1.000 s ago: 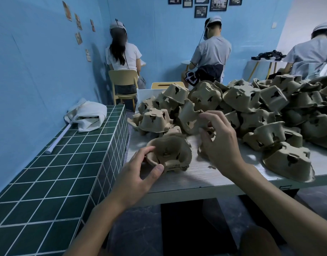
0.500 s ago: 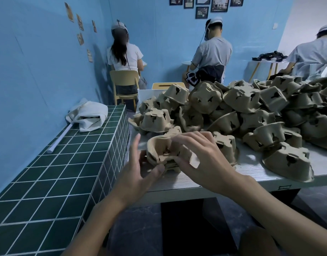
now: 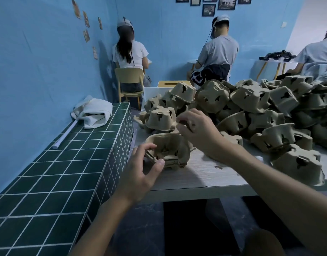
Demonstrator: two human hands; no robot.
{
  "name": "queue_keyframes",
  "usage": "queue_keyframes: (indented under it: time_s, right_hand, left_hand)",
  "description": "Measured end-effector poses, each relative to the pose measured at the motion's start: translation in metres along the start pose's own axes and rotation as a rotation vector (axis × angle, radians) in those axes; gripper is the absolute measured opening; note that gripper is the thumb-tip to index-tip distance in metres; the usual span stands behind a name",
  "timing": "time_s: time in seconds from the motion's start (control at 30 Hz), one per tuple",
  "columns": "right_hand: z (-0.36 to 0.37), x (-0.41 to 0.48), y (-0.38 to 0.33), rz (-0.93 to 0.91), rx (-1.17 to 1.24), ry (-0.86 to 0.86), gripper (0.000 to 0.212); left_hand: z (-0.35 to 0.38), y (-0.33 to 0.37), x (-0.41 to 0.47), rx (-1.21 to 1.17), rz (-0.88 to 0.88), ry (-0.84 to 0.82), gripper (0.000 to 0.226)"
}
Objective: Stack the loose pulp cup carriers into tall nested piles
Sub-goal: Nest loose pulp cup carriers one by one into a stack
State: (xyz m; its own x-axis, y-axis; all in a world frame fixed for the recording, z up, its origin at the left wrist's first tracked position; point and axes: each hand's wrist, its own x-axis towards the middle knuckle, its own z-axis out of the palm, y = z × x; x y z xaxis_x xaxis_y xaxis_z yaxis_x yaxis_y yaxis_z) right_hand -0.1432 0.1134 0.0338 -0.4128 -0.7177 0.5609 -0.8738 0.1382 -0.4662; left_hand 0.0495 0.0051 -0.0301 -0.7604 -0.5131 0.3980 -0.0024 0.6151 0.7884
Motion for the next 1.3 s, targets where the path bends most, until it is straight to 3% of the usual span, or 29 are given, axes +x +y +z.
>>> queue_keyframes:
  time_s: [0.47, 0.77, 0.9, 0.97, 1.07, 1.3]
  right_hand:
    - [0.044, 0.092, 0.004, 0.204, -0.213, -0.113, 0.044]
    - [0.022, 0.074, -0.005, 0.165, 0.057, 0.146, 0.042]
    - [-0.001, 0.051, 0.000, 0.164, -0.051, 0.176, 0.036]
    - [-0.007, 0.042, 0.006, 0.208, -0.114, 0.127, 0.035]
    - [-0.013, 0.030, 0.010, 0.271, -0.125, -0.080, 0.039]
    - [-0.034, 0.018, 0.023, 0.141, -0.119, -0.394, 0.067]
  left_hand:
    - [0.002, -0.013, 0.003, 0.028, 0.009, 0.042, 0.046]
    - [0.001, -0.014, 0.004, 0.027, 0.014, 0.037, 0.048]
    - [0.001, -0.014, 0.004, 0.012, 0.019, 0.049, 0.051]
    - [0.001, -0.012, 0.004, 0.009, 0.024, 0.051, 0.050]
    - [0.001, -0.010, 0.004, -0.002, 0.026, 0.048, 0.052]
    - [0.002, -0.007, 0.003, -0.020, -0.003, 0.034, 0.052]
